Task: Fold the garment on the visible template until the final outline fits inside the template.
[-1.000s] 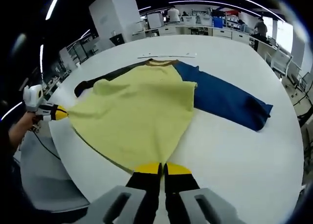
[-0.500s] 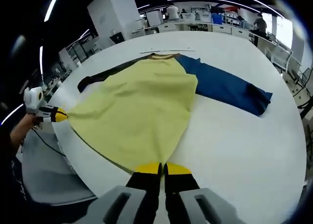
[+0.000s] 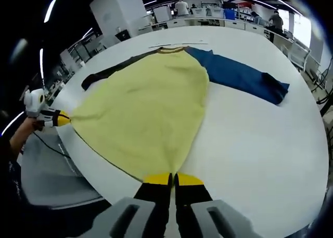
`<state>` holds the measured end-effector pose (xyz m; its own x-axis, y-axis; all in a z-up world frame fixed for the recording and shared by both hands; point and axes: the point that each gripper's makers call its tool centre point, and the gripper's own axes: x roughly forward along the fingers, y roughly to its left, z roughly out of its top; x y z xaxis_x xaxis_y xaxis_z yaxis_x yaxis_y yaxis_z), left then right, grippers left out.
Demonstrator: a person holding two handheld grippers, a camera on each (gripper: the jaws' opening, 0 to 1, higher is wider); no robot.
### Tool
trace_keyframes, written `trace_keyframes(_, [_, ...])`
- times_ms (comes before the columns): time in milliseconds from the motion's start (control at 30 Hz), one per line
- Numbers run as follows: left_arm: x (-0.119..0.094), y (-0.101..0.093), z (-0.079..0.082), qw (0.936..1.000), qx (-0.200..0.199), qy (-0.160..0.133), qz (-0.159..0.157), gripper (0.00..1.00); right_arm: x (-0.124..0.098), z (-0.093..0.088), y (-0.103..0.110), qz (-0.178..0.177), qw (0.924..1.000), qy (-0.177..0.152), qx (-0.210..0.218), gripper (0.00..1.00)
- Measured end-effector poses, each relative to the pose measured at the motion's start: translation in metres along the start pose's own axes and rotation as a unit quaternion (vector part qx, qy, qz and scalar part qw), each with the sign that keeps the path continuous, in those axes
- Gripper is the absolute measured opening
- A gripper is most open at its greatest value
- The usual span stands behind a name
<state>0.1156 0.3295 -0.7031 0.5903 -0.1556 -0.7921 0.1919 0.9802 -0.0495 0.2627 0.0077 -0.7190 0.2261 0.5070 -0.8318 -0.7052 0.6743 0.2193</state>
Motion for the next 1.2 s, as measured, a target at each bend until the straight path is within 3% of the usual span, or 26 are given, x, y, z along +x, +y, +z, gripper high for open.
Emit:
trace_keyframes(433, [-0.001,-0.007,-0.018,0.9995,-0.013,0.028,-0.003,0.00,0.002,-0.015,0.001,0.000,0.9998,0.015,0.008,0.00])
trace_keyframes(633, [-0.001,-0.010,-0.020,0.9991,0.010,0.041,-0.003,0.00,0.001,-0.017,0.001,-0.001,0.9998,0.019,0.005,0.00])
trace_keyframes(900, [0.001,-0.014,-0.031,0.9982,0.003,0.059,-0.004,0.00,0.001,-0.021,0.000,-0.003,0.9996,0.026,0.007,0.00])
trace_keyframes(1200, [0.004,-0.014,-0.037,0.9981,-0.001,0.062,-0.003,0.00,0.001,-0.025,0.001,-0.004,0.9995,0.029,0.009,0.00])
